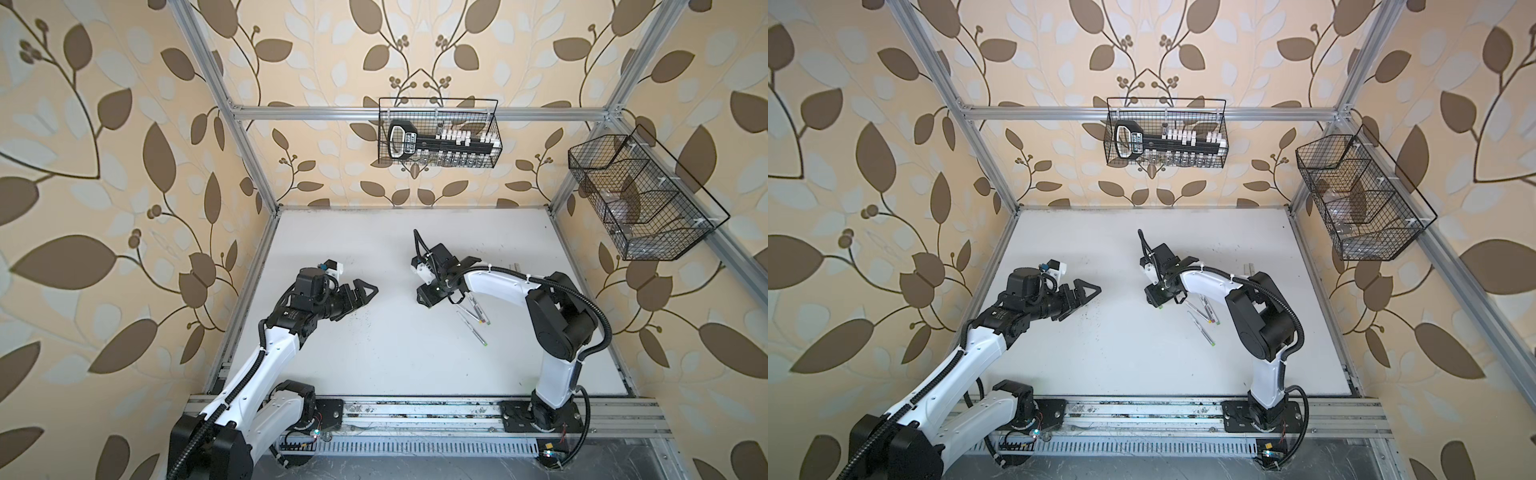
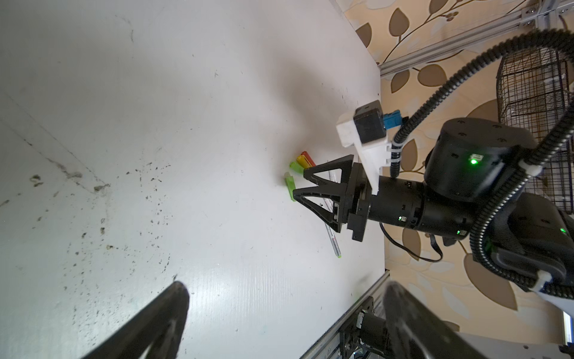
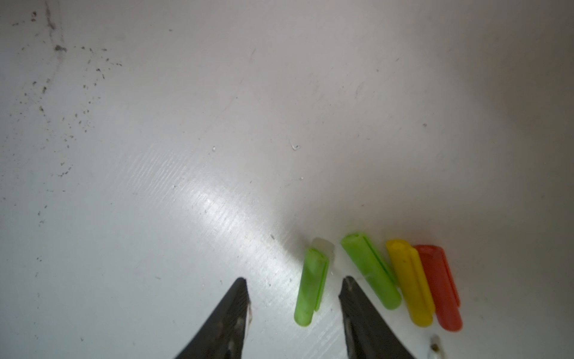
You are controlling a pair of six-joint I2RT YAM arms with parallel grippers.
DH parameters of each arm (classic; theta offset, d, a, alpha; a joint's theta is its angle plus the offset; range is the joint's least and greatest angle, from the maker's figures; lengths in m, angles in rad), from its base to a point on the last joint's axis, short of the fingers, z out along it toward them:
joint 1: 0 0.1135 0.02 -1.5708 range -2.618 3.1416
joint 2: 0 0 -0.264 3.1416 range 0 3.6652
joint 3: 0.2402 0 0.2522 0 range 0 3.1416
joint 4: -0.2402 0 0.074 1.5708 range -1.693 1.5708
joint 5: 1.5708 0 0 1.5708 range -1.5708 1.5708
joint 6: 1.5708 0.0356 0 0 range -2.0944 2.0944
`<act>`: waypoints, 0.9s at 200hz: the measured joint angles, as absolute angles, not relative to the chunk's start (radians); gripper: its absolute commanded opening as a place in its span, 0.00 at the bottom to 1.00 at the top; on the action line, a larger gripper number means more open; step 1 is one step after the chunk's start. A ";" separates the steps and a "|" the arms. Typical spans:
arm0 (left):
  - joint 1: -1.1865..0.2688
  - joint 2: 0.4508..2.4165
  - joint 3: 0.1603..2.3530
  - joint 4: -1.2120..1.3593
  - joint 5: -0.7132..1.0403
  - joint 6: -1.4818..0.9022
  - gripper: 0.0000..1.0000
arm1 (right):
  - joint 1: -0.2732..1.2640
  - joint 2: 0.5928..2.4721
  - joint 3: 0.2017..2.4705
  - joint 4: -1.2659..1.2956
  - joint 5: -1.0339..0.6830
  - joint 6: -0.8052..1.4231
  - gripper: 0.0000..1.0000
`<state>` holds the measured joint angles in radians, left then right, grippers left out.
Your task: Insert the pens into the pen caps
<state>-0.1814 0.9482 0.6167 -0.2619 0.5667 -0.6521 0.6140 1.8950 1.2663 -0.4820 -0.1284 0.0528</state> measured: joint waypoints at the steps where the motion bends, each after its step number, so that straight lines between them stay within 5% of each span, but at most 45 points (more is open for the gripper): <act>1: -0.181 0.948 0.617 -0.262 0.567 -0.652 0.99 | 0.614 1.895 1.266 -0.483 -0.128 0.053 0.49; 180: -0.181 0.948 0.617 -0.263 0.567 -0.648 0.99 | 0.644 1.999 1.348 -0.533 -0.155 0.059 0.51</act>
<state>-0.1814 0.9482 0.6167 -0.2626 0.5671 -0.6483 0.6437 1.9991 1.3483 -0.5335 -0.1547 0.0589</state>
